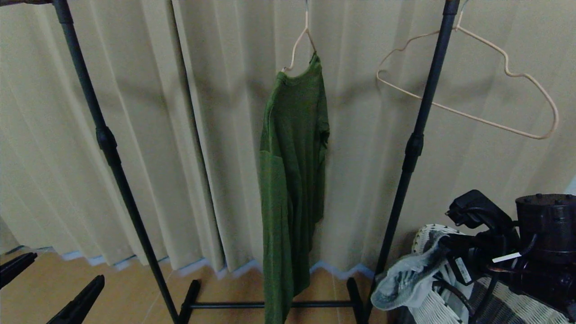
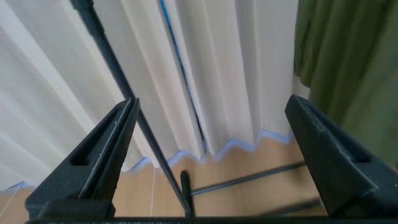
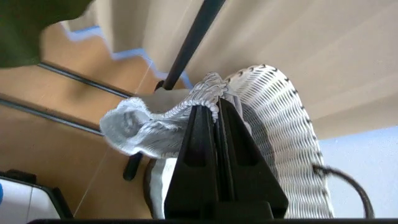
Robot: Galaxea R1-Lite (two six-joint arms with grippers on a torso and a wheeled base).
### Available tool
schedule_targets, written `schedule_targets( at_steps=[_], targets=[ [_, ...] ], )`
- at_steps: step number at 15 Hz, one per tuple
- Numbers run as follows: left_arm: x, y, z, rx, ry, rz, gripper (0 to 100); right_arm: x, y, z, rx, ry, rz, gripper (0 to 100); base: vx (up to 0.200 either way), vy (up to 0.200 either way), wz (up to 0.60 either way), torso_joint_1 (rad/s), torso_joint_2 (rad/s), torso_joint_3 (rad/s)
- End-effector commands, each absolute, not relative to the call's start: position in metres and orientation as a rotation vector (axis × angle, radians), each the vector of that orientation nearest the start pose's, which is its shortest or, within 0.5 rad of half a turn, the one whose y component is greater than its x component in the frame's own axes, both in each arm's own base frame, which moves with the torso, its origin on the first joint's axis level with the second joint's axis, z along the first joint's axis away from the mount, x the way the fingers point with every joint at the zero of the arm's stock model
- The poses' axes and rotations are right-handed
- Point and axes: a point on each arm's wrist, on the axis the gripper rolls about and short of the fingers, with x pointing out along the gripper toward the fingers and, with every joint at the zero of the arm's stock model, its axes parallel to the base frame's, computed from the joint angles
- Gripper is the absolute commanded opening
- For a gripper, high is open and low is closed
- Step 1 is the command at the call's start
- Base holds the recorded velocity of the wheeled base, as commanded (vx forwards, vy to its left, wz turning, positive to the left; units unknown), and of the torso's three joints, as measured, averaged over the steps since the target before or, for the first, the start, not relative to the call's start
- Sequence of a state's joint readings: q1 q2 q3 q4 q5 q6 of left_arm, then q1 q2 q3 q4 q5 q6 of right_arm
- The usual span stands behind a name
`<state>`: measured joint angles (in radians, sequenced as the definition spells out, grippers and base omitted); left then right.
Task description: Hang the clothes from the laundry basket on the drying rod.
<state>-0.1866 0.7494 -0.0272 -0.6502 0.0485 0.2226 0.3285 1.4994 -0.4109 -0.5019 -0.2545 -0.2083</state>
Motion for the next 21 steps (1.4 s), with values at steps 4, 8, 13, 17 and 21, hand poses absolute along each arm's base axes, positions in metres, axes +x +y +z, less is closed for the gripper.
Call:
schedule_targets(
  at_steps=[4,8,13,17,21],
  targets=[
    [0.0627,-0.0106,0.1378,0.231,0.058,-0.144,100,0.1947,0.0619,0.1307,-0.364,0.517,0.133,0,-0.200,0.000,0.00,0.001,0.00,0.006],
    [0.0626,-0.0108,0.1374,0.232,0.059,-0.147,100,0.1888,0.0599,0.1319,-0.361,0.508,0.133,0,-0.100,0.000,0.00,0.000,0.01,0.000],
    [0.0625,-0.0107,0.1379,0.232,0.056,-0.147,100,0.1883,0.0597,0.1335,-0.360,0.501,0.133,0,0.000,0.000,0.00,0.000,0.00,0.000],
    [0.0621,-0.0107,0.1381,0.232,0.053,-0.147,100,0.1885,0.0598,0.1332,-0.361,0.502,0.133,0,0.000,0.000,0.00,0.000,0.00,0.000],
    [0.0612,-0.0105,0.1385,0.231,0.047,-0.144,100,0.1885,0.0598,0.1332,-0.361,0.502,0.133,0,0.000,0.200,0.00,0.002,0.00,0.005]
  ],
)
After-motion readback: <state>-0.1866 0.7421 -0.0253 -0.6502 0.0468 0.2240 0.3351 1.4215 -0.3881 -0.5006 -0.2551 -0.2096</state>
